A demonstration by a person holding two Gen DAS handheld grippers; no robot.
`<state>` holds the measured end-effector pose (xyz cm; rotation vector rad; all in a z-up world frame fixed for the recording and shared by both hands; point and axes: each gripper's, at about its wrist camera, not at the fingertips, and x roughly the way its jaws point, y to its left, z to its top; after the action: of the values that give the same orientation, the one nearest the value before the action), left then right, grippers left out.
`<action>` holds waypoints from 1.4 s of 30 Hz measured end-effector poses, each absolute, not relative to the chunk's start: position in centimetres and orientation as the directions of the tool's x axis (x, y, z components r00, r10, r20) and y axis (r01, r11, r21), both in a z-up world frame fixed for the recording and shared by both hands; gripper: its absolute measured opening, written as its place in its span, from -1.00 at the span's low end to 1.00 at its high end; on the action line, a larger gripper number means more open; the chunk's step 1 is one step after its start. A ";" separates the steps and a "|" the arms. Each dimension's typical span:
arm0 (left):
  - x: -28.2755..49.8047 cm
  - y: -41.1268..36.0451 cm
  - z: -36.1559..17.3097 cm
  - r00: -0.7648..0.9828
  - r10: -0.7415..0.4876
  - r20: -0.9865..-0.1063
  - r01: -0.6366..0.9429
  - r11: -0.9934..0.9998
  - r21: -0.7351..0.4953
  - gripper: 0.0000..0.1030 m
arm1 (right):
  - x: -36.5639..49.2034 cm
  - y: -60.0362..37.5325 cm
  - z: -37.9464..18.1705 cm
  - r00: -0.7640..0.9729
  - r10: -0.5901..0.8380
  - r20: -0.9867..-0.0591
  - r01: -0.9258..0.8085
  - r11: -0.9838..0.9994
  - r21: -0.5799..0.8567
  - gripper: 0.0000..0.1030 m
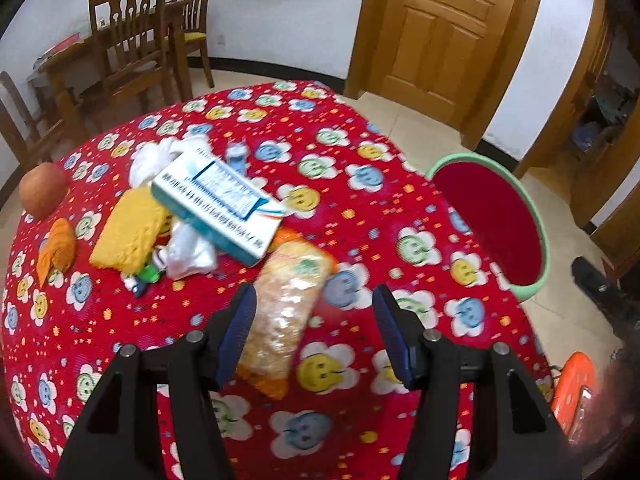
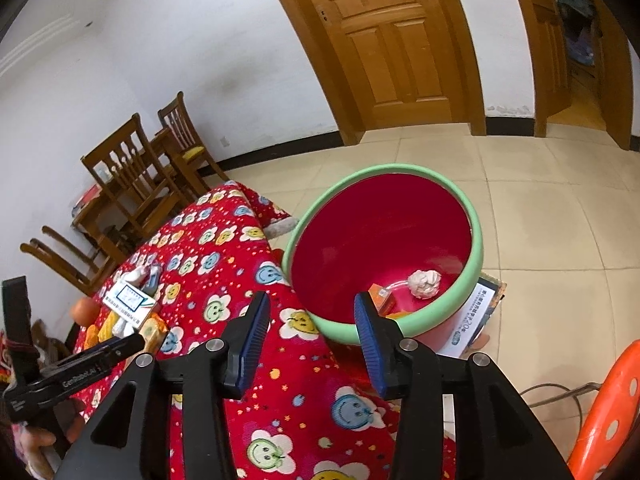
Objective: Collect trash
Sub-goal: 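Move both grippers back toward the items on the table, then grasp the clear bread bag with the left gripper while the right grasps the white medicine box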
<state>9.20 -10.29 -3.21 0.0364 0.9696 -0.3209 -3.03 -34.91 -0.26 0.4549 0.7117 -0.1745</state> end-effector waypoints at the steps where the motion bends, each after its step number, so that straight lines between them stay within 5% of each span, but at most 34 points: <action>1: 9.3 -10.1 -3.5 0.520 -0.244 -0.819 0.281 0.954 -0.106 0.17 | -3.0 -34.8 -0.3 0.747 0.001 -0.665 0.303 0.890 0.342 -0.11; 22: 10.9 -9.7 -6.5 0.489 -0.156 -0.858 0.247 0.968 -0.035 0.17 | -2.6 -34.3 -0.9 0.729 0.018 -0.684 0.297 0.893 0.340 -0.10; 24: 10.7 -9.7 -6.5 0.494 -0.161 -0.855 0.251 0.967 -0.038 0.03 | -2.5 -34.2 -0.9 0.727 0.020 -0.686 0.296 0.893 0.340 -0.10; 42: 7.6 -6.9 -2.2 0.555 -0.273 -0.786 0.246 0.956 -0.159 -0.12 | -1.3 -31.5 -1.0 0.710 0.081 -0.699 0.225 0.915 0.335 -0.08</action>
<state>7.56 -6.89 -2.19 -0.0322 0.9333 -0.3065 -1.34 -31.46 -1.03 0.4180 0.7828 -0.0826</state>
